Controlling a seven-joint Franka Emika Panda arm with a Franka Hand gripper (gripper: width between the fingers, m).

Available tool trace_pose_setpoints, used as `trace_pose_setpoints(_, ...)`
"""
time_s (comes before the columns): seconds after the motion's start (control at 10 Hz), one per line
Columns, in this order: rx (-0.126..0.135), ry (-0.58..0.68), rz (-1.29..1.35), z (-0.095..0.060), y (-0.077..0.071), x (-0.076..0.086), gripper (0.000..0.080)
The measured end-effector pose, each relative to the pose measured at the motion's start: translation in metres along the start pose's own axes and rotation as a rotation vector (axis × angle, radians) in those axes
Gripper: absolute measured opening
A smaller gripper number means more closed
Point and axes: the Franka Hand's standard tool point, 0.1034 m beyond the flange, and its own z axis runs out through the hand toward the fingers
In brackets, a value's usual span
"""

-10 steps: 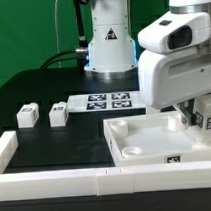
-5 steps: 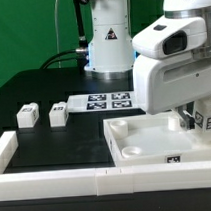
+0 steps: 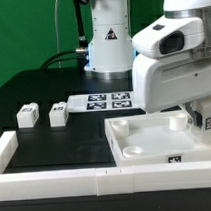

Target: Assemble one leg

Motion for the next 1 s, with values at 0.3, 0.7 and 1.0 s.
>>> trace_pose_setpoints(0.3,0.007,0.035,0.396,0.0001,-0.0006,0.0025,0.0288)
trace_pose_setpoints(0.7,0.008,0.043,0.863,0.0002,0.0008,0.003,0.029)
trace_pose_setpoints(1.0,0.023,0.038,1.239,0.0014,-0.0018,0.0028,0.029)
